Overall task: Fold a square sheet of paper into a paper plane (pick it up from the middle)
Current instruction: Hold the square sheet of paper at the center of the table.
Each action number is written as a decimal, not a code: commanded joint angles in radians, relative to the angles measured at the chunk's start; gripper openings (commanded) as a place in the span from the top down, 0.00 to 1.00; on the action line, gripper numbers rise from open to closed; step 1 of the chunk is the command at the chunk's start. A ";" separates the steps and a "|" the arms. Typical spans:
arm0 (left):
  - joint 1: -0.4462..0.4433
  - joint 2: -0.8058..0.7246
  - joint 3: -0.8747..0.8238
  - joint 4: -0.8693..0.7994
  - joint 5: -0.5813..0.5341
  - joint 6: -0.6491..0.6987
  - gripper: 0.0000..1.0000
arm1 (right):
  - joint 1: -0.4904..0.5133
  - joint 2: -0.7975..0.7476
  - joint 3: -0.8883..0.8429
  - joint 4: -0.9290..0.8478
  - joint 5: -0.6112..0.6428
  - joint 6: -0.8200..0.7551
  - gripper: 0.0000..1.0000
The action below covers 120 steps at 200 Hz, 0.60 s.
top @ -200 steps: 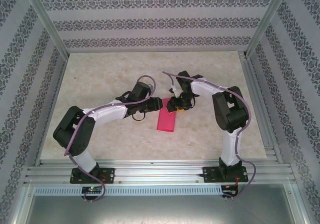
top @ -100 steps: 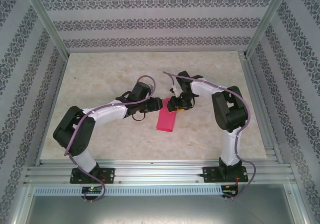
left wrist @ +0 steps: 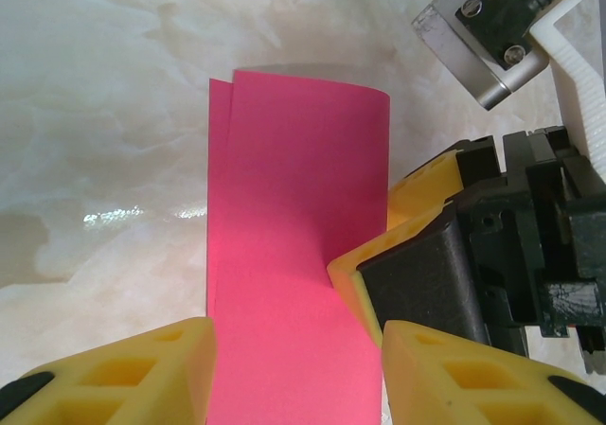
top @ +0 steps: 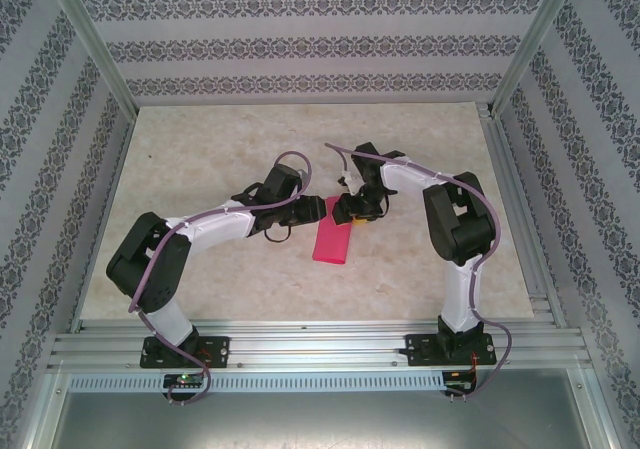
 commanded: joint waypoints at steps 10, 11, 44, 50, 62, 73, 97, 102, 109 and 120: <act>-0.009 0.008 -0.009 0.027 0.013 -0.010 0.49 | 0.007 0.004 0.028 -0.016 0.001 -0.026 0.45; -0.009 0.008 -0.008 0.027 0.013 -0.010 0.49 | 0.007 0.005 0.028 -0.016 0.001 -0.026 0.45; -0.009 0.016 -0.005 0.028 0.023 -0.009 0.49 | 0.004 0.013 0.024 -0.004 0.003 -0.012 0.45; -0.009 0.017 -0.005 0.029 0.025 -0.010 0.49 | 0.003 0.012 0.024 -0.002 0.005 -0.007 0.45; -0.009 0.024 -0.003 0.025 0.027 -0.012 0.49 | 0.004 0.011 0.024 0.004 0.003 0.000 0.45; -0.009 0.026 -0.005 0.037 0.036 -0.015 0.50 | 0.003 0.014 0.030 0.000 0.006 0.001 0.45; -0.009 0.035 -0.004 0.038 0.039 -0.025 0.52 | 0.002 0.023 0.034 -0.004 0.009 0.002 0.44; -0.009 0.038 -0.001 0.033 0.037 -0.026 0.53 | 0.003 0.025 0.035 -0.004 0.008 0.002 0.44; -0.009 0.042 -0.001 0.033 0.039 -0.028 0.54 | 0.004 0.027 0.034 -0.007 0.009 0.001 0.44; -0.009 0.047 -0.001 0.039 0.042 -0.035 0.56 | 0.005 0.030 0.034 -0.009 0.011 0.000 0.44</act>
